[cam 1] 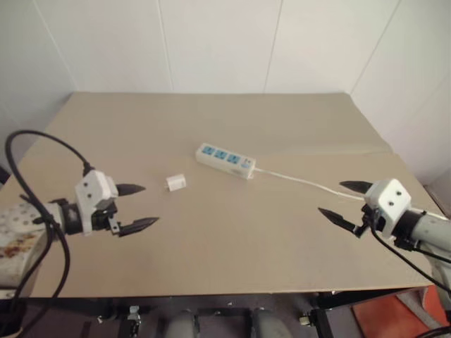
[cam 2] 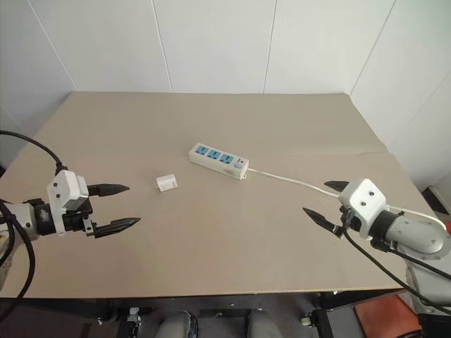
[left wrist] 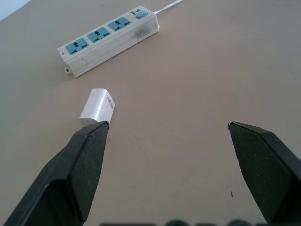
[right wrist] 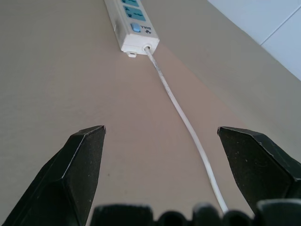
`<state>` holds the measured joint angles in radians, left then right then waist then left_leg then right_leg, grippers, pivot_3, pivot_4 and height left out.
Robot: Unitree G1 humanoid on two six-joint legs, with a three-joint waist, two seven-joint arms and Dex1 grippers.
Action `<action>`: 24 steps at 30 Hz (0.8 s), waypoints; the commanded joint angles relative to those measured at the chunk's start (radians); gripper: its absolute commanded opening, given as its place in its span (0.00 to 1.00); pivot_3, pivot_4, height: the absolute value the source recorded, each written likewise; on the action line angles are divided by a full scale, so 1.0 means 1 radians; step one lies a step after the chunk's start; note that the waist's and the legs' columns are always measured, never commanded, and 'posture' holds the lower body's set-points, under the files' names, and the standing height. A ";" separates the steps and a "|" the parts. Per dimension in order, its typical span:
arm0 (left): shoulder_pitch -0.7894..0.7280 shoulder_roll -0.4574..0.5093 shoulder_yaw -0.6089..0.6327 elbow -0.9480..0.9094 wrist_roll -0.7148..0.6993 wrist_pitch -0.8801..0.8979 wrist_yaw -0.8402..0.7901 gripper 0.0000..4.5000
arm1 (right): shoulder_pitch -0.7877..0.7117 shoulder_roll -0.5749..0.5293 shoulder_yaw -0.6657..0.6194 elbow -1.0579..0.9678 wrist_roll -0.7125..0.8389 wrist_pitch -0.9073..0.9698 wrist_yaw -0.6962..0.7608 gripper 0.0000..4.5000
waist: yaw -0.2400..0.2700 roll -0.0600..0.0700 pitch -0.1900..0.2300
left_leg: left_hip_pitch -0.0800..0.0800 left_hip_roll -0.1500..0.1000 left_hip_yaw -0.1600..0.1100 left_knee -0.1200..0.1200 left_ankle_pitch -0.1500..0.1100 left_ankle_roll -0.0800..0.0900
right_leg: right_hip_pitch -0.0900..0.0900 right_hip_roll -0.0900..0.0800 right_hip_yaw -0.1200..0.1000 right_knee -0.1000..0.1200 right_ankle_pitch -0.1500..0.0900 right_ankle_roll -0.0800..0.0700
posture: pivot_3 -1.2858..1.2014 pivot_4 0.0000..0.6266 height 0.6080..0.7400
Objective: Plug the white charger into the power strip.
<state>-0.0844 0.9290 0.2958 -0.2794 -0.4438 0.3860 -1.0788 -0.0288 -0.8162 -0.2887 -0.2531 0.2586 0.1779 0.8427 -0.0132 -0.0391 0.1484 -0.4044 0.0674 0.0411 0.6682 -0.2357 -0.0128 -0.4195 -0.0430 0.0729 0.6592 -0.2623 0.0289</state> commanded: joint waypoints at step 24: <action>-0.101 -0.052 -0.069 -0.036 -0.030 -0.001 0.070 0.98 | -0.512 0.293 0.264 0.440 -0.193 -0.027 -0.267 1.00 | -0.006 0.000 0.000 | 0.000 0.000 0.001 0.000 0.000 0.000 | -0.002 0.000 0.001 0.002 0.000 0.000 | 0.52 0.24 1.00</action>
<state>-0.1641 0.8843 0.2257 -0.2982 -0.4723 0.3948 -1.0227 -0.4926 -0.5311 -0.0296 0.1319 0.0973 0.1638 0.6251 -0.0195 -0.0389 0.1485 -0.4052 0.0673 0.0418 0.6684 -0.2356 -0.0128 -0.4214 -0.0430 0.0738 0.6610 -0.2620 0.0285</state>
